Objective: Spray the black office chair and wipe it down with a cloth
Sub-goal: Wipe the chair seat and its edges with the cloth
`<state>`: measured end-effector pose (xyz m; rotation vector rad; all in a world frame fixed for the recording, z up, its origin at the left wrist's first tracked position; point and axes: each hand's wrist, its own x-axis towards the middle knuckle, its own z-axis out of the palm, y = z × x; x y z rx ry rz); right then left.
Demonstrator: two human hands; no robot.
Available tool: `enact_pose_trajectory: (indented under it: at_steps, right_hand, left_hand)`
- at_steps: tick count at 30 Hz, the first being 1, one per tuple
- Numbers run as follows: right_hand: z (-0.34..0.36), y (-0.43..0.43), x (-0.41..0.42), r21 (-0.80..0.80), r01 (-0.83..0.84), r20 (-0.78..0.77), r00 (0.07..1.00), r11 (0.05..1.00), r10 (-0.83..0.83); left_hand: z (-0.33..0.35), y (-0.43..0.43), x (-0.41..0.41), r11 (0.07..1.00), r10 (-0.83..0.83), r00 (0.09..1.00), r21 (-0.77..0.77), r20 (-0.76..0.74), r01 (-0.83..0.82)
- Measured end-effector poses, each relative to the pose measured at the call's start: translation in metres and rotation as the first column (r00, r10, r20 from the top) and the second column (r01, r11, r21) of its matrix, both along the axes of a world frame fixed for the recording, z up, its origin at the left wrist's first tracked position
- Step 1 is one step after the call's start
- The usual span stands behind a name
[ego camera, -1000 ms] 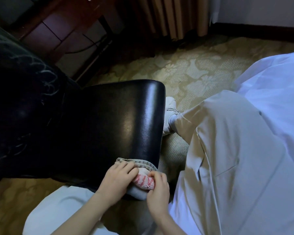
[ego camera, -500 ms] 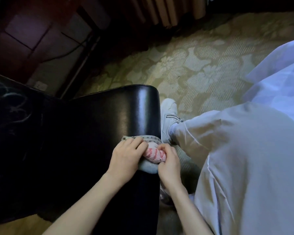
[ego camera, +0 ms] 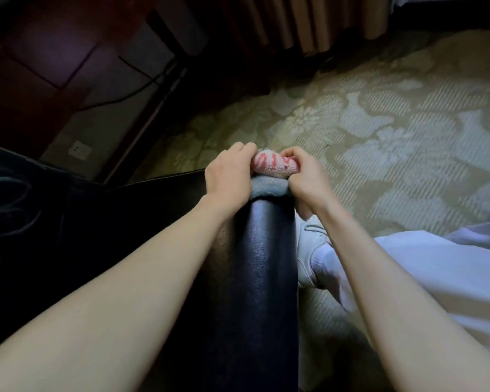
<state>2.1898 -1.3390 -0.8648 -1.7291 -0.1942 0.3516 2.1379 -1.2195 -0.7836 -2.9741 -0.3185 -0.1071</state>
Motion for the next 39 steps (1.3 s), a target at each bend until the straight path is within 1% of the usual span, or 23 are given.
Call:
enact_pose_trajectory:
  at_steps: [2, 5, 7, 9, 11, 12, 14, 16, 19, 22, 24, 28, 30, 31, 35, 37, 39]
  right_hand:
    - [-0.004, 0.002, -0.003, -0.015, 0.007, 0.061, 0.998, 1.0, -0.006]
    - [-0.003, 0.002, -0.008, -0.111, 0.019, 0.153, 0.988, 0.994, -0.002]
    - [0.005, 0.001, -0.012, -0.204, -0.008, 0.217, 0.975, 0.979, 0.053]
    - [0.013, 0.003, -0.025, -0.308, -0.029, 0.322, 0.937, 0.951, 0.132]
    - [0.022, 0.008, -0.046, -0.405, -0.073, 0.42, 0.871, 0.912, 0.256]
    - [0.028, 0.012, -0.059, -0.456, -0.123, 0.439, 0.831, 0.882, 0.342]
    - [0.043, 0.017, -0.092, -0.543, -0.236, 0.44, 0.737, 0.806, 0.513]
    - [0.057, 0.021, -0.13, -0.607, -0.329, 0.407, 0.653, 0.723, 0.639]
    - [0.073, 0.017, -0.186, -0.697, -0.383, 0.37, 0.532, 0.606, 0.761]
    - [0.083, 0.007, -0.235, -0.746, -0.399, 0.342, 0.458, 0.533, 0.821]
    - [0.077, 0.001, -0.252, -0.741, -0.407, 0.342, 0.457, 0.535, 0.821]
    - [0.069, -0.02, -0.282, -0.752, -0.428, 0.324, 0.422, 0.501, 0.847]
    - [0.065, -0.031, -0.294, -0.745, -0.429, 0.323, 0.439, 0.511, 0.839]
    - [0.063, -0.035, -0.299, -0.739, -0.429, 0.332, 0.44, 0.52, 0.834]
    - [0.06, -0.046, -0.316, -0.722, -0.423, 0.405, 0.384, 0.548, 0.83]
    - [0.057, -0.048, -0.321, -0.728, -0.416, 0.405, 0.38, 0.545, 0.832]
    - [0.051, -0.048, -0.323, -0.727, -0.417, 0.41, 0.375, 0.546, 0.832]
  left_hand:
    - [-0.001, 0.001, 0.0, 1.0, -0.007, 1.0, -0.005, 0.017, 0.007]
    - [-0.003, 0.002, -0.016, 0.998, -0.02, 0.998, -0.064, 0.057, 0.024]
    - [0.001, 0.004, -0.029, 0.993, -0.02, 0.997, -0.114, 0.074, 0.029]
    - [0.008, 0.007, -0.049, 0.988, 0.009, 0.997, -0.154, 0.072, 0.003]
    - [0.012, 0.013, -0.08, 0.981, 0.056, 0.997, -0.191, 0.058, -0.044]
    - [0.014, 0.017, -0.101, 0.975, 0.087, 0.995, -0.209, 0.047, -0.075]
    - [0.018, 0.023, -0.148, 0.956, 0.157, 0.987, -0.256, 0.027, -0.145]
    - [0.019, 0.026, -0.197, 0.925, 0.235, 0.972, -0.311, 0.013, -0.22]
    - [0.02, 0.013, -0.268, 0.871, 0.336, 0.942, -0.38, -0.001, -0.311]
    - [0.026, -0.013, -0.319, 0.82, 0.428, 0.904, -0.42, -0.002, -0.389]
    - [0.027, -0.027, -0.336, 0.81, 0.457, 0.89, -0.409, -0.011, -0.421]
    - [0.031, -0.057, -0.369, 0.793, 0.528, 0.849, -0.357, -0.001, -0.493]
    - [0.028, -0.071, -0.383, 0.782, 0.538, 0.843, -0.363, -0.016, -0.506]
    - [0.027, -0.075, -0.389, 0.779, 0.542, 0.84, -0.365, -0.018, -0.51]
    - [0.016, -0.08, -0.408, 0.784, 0.522, 0.853, -0.38, -0.022, -0.49]
    - [0.015, -0.082, -0.414, 0.785, 0.519, 0.854, -0.374, -0.038, -0.494]
    - [0.01, -0.081, -0.419, 0.78, 0.528, 0.849, -0.389, -0.014, -0.491]
